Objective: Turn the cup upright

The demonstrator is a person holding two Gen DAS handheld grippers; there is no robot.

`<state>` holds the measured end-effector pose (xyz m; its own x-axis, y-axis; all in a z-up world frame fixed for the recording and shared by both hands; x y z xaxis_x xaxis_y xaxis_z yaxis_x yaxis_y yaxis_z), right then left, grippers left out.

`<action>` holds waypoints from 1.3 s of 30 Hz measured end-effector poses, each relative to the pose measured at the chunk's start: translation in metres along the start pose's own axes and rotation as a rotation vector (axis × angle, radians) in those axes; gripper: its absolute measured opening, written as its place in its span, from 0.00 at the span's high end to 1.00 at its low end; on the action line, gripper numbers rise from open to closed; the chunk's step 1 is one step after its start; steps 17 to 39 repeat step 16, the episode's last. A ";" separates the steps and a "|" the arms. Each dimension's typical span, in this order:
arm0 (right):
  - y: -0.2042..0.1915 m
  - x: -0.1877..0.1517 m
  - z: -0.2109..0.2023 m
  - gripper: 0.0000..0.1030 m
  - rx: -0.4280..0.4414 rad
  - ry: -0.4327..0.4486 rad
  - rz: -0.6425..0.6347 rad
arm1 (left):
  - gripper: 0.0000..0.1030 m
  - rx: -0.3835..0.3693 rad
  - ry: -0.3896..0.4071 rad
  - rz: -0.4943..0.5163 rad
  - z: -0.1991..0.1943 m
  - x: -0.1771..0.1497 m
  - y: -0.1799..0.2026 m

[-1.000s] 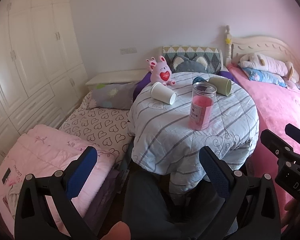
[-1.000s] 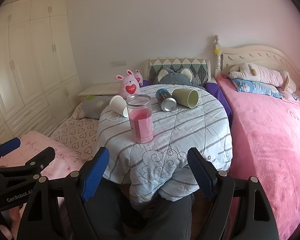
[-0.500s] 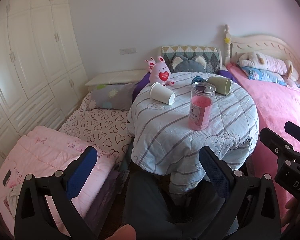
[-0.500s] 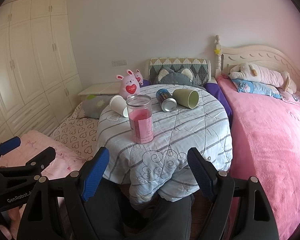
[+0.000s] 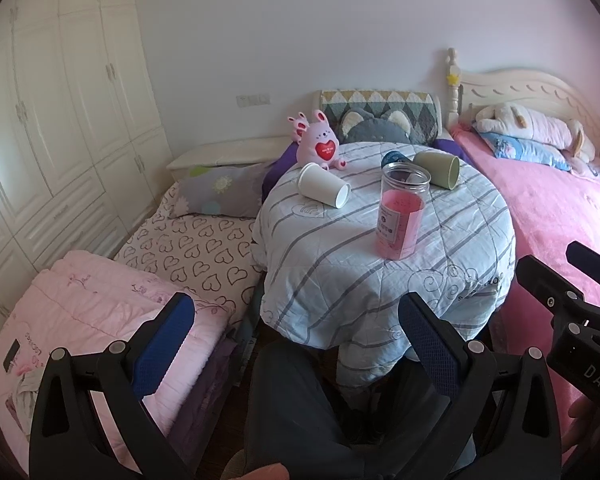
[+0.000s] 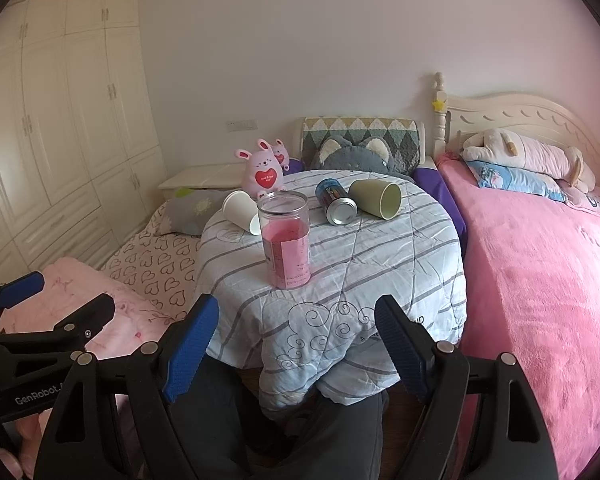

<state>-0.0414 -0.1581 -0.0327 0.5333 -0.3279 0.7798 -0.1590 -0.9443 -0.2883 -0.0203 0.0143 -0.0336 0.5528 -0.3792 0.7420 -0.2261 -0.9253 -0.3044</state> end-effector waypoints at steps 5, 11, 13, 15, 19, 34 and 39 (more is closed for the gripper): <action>0.001 0.001 0.000 0.21 0.000 0.000 0.001 | 0.00 -0.003 -0.001 0.005 0.003 -0.002 0.001; 0.001 0.000 -0.001 0.21 0.000 0.000 0.002 | 0.00 -0.031 0.021 0.015 0.001 -0.003 0.003; 0.001 0.000 -0.001 0.21 0.000 -0.001 0.002 | 0.00 -0.037 0.026 0.016 0.001 -0.001 0.004; 0.002 0.000 -0.001 0.21 -0.001 0.000 0.004 | 0.00 -0.032 0.023 0.007 0.002 -0.001 0.003; 0.002 0.000 -0.001 0.21 -0.002 0.000 0.005 | 0.00 -0.030 0.020 0.007 0.003 0.000 0.002; 0.002 0.000 -0.001 0.21 -0.002 0.000 0.005 | 0.00 -0.030 0.020 0.007 0.003 0.000 0.002; 0.002 0.000 -0.001 0.21 -0.002 0.000 0.005 | 0.00 -0.030 0.020 0.007 0.003 0.000 0.002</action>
Point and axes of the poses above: each gripper's, at about its wrist camera, not at the fingertips, and z roughly the way its jaws point, y to its right, x to its top, the point moved 4 cm from there along z, roughly the way its jaws point, and after that the axes turned 13 degrees about z, right-handed, at the moved point
